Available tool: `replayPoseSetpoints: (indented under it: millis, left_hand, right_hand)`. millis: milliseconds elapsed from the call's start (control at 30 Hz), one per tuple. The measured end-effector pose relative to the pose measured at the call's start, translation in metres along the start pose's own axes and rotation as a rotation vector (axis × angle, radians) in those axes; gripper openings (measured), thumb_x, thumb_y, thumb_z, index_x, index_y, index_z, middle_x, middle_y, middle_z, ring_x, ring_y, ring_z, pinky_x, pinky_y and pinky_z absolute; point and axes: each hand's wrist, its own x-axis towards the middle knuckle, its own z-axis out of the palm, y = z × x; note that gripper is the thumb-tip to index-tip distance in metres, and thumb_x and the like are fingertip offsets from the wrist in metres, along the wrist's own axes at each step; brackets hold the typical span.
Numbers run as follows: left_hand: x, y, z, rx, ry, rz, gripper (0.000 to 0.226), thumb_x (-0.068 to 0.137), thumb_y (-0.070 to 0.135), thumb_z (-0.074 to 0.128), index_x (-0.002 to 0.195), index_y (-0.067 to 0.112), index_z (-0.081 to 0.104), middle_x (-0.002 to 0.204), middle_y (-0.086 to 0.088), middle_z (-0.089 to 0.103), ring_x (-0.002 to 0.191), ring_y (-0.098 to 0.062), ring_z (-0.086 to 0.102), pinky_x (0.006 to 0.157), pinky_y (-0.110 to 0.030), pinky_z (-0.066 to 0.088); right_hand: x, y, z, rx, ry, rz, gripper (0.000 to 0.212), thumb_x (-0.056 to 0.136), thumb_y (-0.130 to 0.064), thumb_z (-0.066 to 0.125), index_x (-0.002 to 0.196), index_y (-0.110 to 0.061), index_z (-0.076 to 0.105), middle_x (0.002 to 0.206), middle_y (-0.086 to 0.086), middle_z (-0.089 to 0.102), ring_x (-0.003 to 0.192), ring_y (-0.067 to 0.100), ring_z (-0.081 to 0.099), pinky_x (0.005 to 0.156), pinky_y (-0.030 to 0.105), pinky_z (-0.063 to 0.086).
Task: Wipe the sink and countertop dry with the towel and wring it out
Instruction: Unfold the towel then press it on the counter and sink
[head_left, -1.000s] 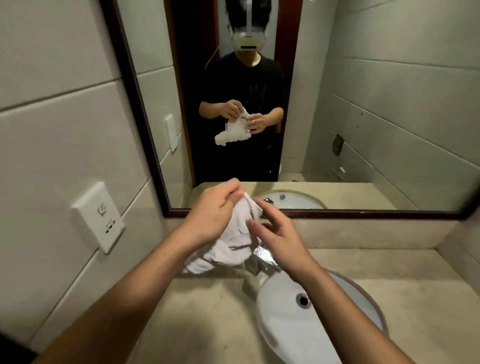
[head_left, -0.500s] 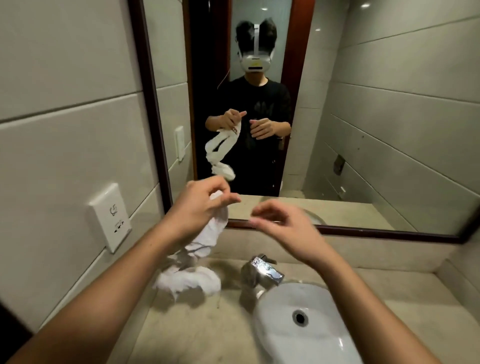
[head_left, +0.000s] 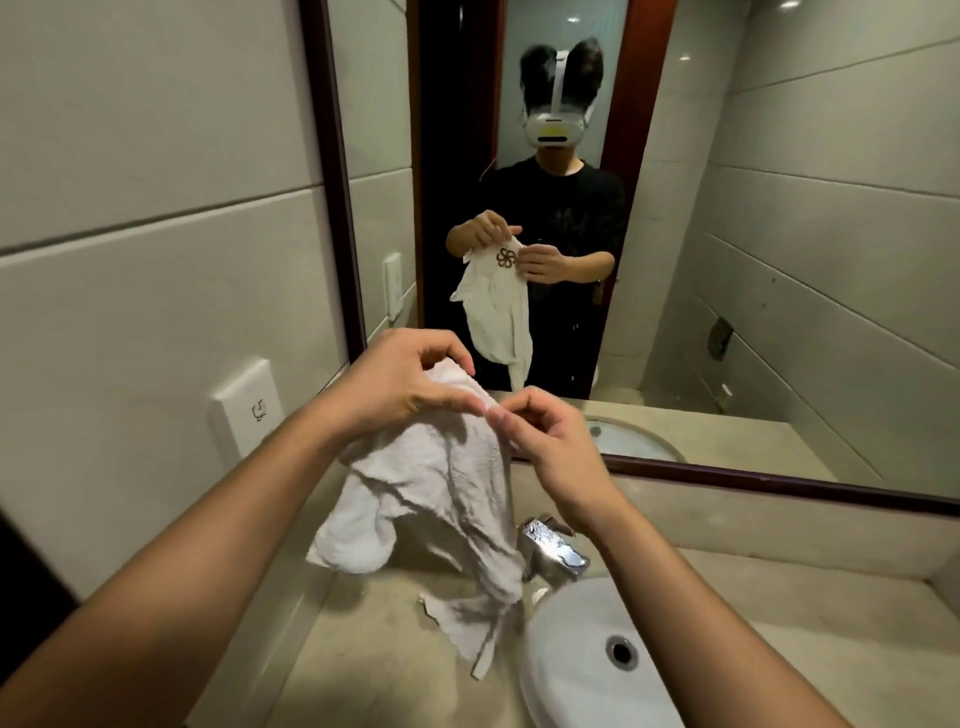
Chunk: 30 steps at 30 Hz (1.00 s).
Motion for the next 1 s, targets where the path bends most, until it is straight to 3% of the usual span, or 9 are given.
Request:
replayPoseSetpoints:
  millis: [100, 267, 433, 500, 633, 733, 833, 933, 1000]
  left_hand:
    - [-0.005, -0.009, -0.002, 0.172, -0.155, -0.068, 0.042, 0.062, 0.055, 0.093, 0.092, 0.034, 0.072, 0.088, 0.012, 0.074, 0.084, -0.009, 0.070, 0.073, -0.036, 0.058]
    - [-0.018, -0.026, -0.007, -0.112, -0.334, -0.202, 0.035, 0.078, 0.017, 0.090, 0.103, 0.019, 0.066, 0.093, 0.005, 0.074, 0.089, -0.014, 0.073, 0.065, -0.031, 0.057]
    - [-0.026, -0.044, -0.006, -0.079, -0.392, -0.252, 0.038, 0.077, 0.025, 0.090, 0.110, 0.024, 0.070, 0.108, 0.000, 0.076, 0.104, -0.022, 0.072, 0.086, -0.038, 0.059]
    - [-0.036, -0.056, 0.004, -0.107, -0.411, -0.307, 0.035, 0.081, 0.026, 0.087, 0.112, 0.017, 0.072, 0.109, -0.007, 0.077, 0.104, -0.025, 0.074, 0.085, -0.037, 0.060]
    - [-0.047, -0.064, 0.022, -0.896, -0.145, -0.454, 0.040, 0.084, 0.016, 0.081, 0.119, 0.002, 0.068, 0.116, -0.021, 0.074, 0.094, -0.025, 0.075, 0.081, -0.033, 0.063]
    - [-0.036, -0.049, 0.017, -0.964, -0.020, -0.383, 0.051, 0.085, 0.010, 0.073, 0.129, -0.009, 0.056, 0.129, -0.028, 0.065, 0.105, -0.032, 0.067, 0.087, -0.039, 0.060]
    - [-0.017, -0.021, 0.000, -0.999, -0.030, -0.237, 0.044, 0.090, 0.021, 0.073, 0.126, 0.000, 0.062, 0.126, -0.024, 0.064, 0.107, -0.031, 0.067, 0.089, -0.039, 0.060]
    - [-0.014, -0.030, 0.002, -1.409, -0.201, -0.051, 0.086, 0.084, 0.045, 0.076, 0.154, 0.008, 0.042, 0.154, -0.020, 0.048, 0.135, -0.035, 0.055, 0.104, -0.049, 0.054]
    - [-0.034, -0.065, 0.036, -1.524, -0.302, -0.127, 0.110, 0.069, 0.053, 0.086, 0.159, 0.015, 0.034, 0.157, -0.021, 0.044, 0.135, -0.037, 0.054, 0.108, -0.056, 0.048]
  right_hand:
    - [0.003, -0.013, -0.005, 0.024, -0.010, 0.014, 0.013, 0.095, -0.004, 0.067, 0.091, 0.008, 0.062, 0.073, 0.001, 0.069, 0.070, 0.009, 0.065, 0.064, 0.019, 0.054]
    - [0.005, -0.026, -0.017, -0.122, -0.015, 0.015, 0.013, 0.099, -0.015, 0.066, 0.093, -0.003, 0.065, 0.081, 0.002, 0.070, 0.072, 0.008, 0.067, 0.062, 0.021, 0.052]
    - [0.009, -0.027, -0.026, -0.096, 0.128, 0.000, 0.017, 0.105, -0.022, 0.056, 0.093, -0.010, 0.063, 0.084, 0.008, 0.061, 0.075, 0.018, 0.058, 0.065, 0.033, 0.050]
    - [0.013, -0.026, -0.034, -0.024, 0.228, 0.018, 0.019, 0.106, -0.024, 0.054, 0.092, -0.016, 0.064, 0.091, 0.009, 0.065, 0.082, 0.022, 0.060, 0.074, 0.039, 0.050]
    - [0.013, -0.020, -0.050, 0.002, 0.251, 0.075, 0.021, 0.106, -0.025, 0.053, 0.091, -0.016, 0.064, 0.090, 0.008, 0.065, 0.082, 0.020, 0.060, 0.078, 0.042, 0.049]
    - [0.011, -0.015, -0.056, 0.015, 0.300, 0.107, 0.019, 0.106, -0.024, 0.054, 0.094, -0.013, 0.065, 0.086, 0.004, 0.068, 0.077, 0.016, 0.062, 0.075, 0.038, 0.050]
    - [0.019, -0.018, -0.059, 0.182, 0.395, 0.144, 0.018, 0.106, -0.021, 0.054, 0.097, -0.011, 0.066, 0.084, 0.004, 0.067, 0.068, 0.011, 0.060, 0.062, 0.030, 0.047]
    - [0.034, -0.027, -0.060, 0.378, 0.440, 0.162, 0.016, 0.105, -0.022, 0.056, 0.103, -0.009, 0.066, 0.086, 0.009, 0.059, 0.068, 0.013, 0.051, 0.060, 0.031, 0.038]
    - [0.041, -0.031, -0.059, 0.457, 0.434, 0.168, 0.014, 0.105, -0.020, 0.057, 0.098, -0.011, 0.065, 0.078, 0.005, 0.057, 0.064, 0.012, 0.049, 0.057, 0.026, 0.040]
